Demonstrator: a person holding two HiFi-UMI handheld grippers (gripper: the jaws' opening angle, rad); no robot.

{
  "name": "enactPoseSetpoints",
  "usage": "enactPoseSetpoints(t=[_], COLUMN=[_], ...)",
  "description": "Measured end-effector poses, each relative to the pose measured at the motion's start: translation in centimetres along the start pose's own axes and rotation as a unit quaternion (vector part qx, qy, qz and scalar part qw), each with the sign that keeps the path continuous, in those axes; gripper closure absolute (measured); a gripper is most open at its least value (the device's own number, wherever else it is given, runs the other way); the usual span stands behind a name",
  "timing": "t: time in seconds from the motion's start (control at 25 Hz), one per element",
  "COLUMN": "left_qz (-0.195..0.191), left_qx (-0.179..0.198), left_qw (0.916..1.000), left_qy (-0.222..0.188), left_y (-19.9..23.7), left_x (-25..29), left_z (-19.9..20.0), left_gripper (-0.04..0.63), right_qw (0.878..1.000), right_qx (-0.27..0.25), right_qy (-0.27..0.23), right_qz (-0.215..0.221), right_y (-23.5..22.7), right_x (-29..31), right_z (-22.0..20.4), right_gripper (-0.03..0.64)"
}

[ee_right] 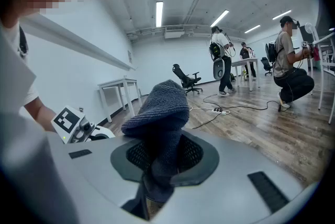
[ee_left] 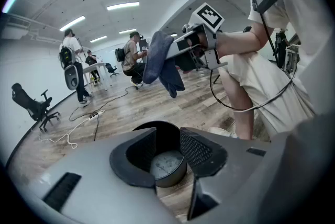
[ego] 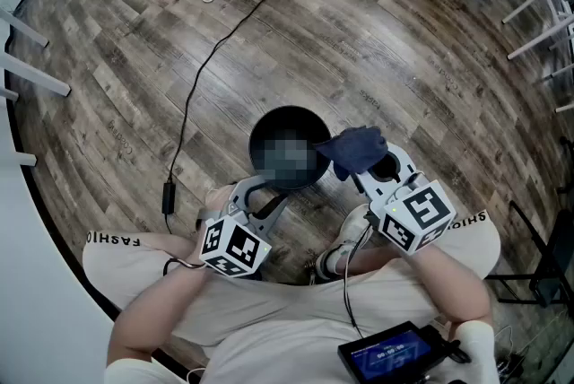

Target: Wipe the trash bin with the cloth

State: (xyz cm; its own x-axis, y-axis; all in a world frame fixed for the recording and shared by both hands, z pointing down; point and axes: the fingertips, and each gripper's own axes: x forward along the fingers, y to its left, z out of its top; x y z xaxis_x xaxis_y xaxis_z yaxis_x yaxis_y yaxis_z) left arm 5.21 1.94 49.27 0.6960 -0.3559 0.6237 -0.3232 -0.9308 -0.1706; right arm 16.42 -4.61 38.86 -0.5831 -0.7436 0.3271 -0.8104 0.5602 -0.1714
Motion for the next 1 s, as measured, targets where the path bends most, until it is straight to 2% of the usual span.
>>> enactPoseSetpoints(t=[0.36,0.52,0.6,0.72,0.88,1.0], left_qz=[-0.028,-0.043,-0.064,-0.098,-0.117,-0.154], left_qx=[0.05,0.074,0.1,0.158,0.227,0.226], left_qw=[0.9966,0.9919,0.9868,0.9742,0.9545,0.9498], left_qy=[0.059,0.094,0.11,0.128,0.154,0.152], left_y=[-2.0,-2.1,-2.4,-2.3,-1.7,-2.7], left_x=[2.2,2.9,3.4,4.5,7.6,8.5], left_z=[-3.1,-4.9,-5.4,-5.9,-7.7,-9.4], left_gripper=[0.443,0.443,0.443,0.443,0.443,0.442], right_qw=[1.0,0.996,0.993,0.988,0.972,0.959], right_qx=[0.007,0.054,0.059,0.059,0.105,0.128], right_qy=[0.019,0.067,0.098,0.141,0.208,0.248], right_qz=[0.008,0.019,0.014,0.014,0.025,0.036], right_y=[0.0,-0.3,-0.8,-1.3,-1.2,-0.5], right_x=[0.1,0.6,0.8,1.3,1.6,1.5], right_z=[-0.8,-3.0,-4.7,-7.6,-13.0,-16.2], right_gripper=[0.534,0.532,0.532,0.532,0.532,0.532])
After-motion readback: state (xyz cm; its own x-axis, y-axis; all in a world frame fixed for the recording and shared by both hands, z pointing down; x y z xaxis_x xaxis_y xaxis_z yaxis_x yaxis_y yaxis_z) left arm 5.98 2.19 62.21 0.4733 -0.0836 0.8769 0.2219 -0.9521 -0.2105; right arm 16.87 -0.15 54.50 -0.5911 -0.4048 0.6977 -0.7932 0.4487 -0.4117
